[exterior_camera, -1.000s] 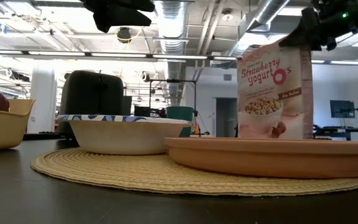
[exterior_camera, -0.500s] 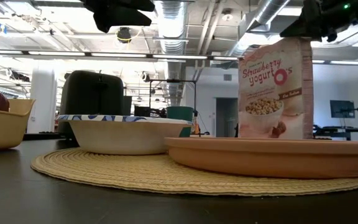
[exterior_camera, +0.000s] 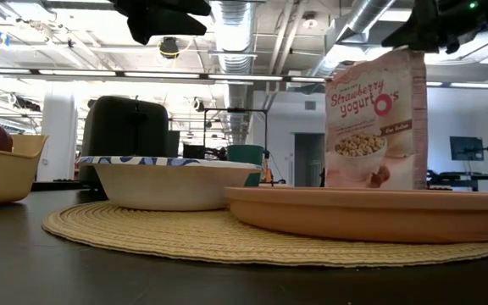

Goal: Arrange a breakfast setting
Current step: Put the bagel on the plate

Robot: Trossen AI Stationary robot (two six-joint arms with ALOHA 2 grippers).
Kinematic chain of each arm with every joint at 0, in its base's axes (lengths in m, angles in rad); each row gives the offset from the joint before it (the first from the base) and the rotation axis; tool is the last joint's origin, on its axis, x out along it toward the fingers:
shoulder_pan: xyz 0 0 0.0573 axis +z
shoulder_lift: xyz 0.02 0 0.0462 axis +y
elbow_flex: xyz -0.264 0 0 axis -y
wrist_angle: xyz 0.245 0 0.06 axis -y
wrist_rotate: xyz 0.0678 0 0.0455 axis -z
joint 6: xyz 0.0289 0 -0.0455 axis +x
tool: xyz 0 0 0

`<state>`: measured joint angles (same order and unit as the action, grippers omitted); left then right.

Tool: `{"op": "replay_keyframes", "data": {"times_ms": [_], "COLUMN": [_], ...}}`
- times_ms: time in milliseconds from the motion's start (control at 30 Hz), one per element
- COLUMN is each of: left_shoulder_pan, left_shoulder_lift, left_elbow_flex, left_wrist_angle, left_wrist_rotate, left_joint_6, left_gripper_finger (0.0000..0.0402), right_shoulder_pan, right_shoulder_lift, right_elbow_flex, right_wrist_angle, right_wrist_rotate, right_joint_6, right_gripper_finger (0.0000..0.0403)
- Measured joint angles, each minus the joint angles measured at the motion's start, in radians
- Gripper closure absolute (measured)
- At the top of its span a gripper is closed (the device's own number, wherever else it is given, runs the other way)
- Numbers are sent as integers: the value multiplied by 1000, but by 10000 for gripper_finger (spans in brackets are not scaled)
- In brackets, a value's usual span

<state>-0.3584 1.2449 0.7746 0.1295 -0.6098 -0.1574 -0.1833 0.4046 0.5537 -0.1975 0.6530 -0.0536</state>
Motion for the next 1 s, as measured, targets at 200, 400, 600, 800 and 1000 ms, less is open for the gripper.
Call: {"op": "replay_keyframes", "data": {"times_ms": [200, 400, 600, 800, 1000], "left_shoulder_pan": [0, 0, 0, 0, 0], "left_shoulder_lift": [0, 0, 0, 0, 0], "left_elbow_flex": [0, 0, 0, 0, 0], "left_wrist_angle": [0, 0, 0, 3, 50], "left_wrist_rotate": [0, 1, 2, 11, 24], "left_joint_6": [0, 0, 0, 5, 52], "left_gripper_finger": [184, 184, 184, 184, 184], "right_shoulder_pan": [21, 128, 289, 456, 571], "right_shoulder_lift": [2, 41, 131, 266, 418], "right_elbow_flex": [47, 100, 104, 104, 103], "right_wrist_angle": [-9, -31, -30, -17, 56], "right_wrist_rotate": [-69, -150, -233, -259, -259], "right_joint_6": [1, 47, 131, 187, 205], "right_gripper_finger": [124, 124, 124, 124, 124]}}
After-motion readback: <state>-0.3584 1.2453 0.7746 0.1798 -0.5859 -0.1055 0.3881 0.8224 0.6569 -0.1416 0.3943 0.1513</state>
